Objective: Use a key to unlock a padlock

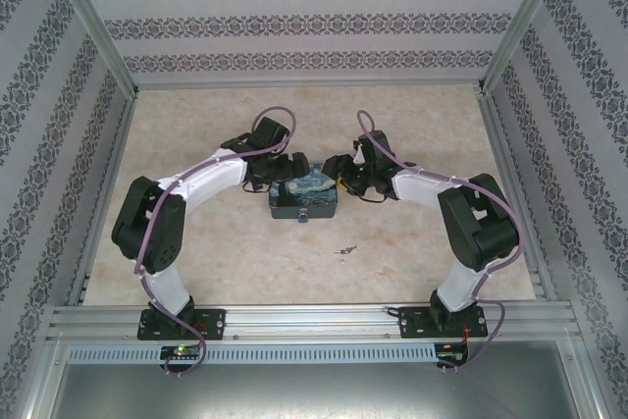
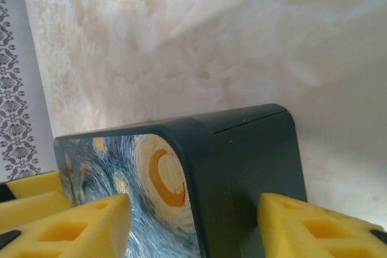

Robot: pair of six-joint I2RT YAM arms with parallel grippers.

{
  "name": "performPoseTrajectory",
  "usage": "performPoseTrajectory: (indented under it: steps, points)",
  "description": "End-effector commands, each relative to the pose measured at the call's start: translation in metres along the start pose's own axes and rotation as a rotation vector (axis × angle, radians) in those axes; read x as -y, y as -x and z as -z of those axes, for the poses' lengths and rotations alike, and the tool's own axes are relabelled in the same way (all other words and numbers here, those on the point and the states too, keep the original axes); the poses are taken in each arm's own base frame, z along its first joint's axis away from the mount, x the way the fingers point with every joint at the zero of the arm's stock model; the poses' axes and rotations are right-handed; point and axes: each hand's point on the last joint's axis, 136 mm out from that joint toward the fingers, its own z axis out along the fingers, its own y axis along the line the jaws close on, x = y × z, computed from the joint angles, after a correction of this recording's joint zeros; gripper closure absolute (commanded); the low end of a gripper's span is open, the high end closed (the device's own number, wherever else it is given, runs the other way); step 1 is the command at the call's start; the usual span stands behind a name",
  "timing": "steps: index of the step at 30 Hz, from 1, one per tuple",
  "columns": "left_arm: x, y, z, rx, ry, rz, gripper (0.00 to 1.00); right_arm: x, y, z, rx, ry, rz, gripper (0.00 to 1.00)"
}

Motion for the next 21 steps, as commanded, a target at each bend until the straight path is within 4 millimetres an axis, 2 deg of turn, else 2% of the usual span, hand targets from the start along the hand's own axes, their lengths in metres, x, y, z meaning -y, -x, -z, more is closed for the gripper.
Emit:
performPoseTrajectory:
  steps: [1, 5, 9, 14, 21]
  points:
    - [0.043, -0.012, -0.001, -0.029, -0.106, -0.031, 0.0, -0.009, -0.01, 0.009, -0.04, 0.054, 0.027, 0.38]
    - [0.04, -0.013, -0.005, -0.024, -0.08, -0.004, 0.01, -0.004, -0.003, 0.019, -0.023, 0.059, 0.018, 0.29]
    - [0.038, -0.004, -0.002, 0.005, -0.063, 0.013, 0.01, 0.001, 0.004, 0.032, 0.008, 0.064, 0.011, 0.17]
    - [0.05, 0.008, -0.001, 0.019, -0.088, 0.003, 0.01, 0.003, 0.001, 0.042, 0.016, 0.075, -0.006, 0.16]
    - [0.055, 0.008, -0.008, 0.01, -0.101, 0.005, 0.01, 0.001, -0.009, 0.043, 0.003, 0.092, -0.017, 0.16]
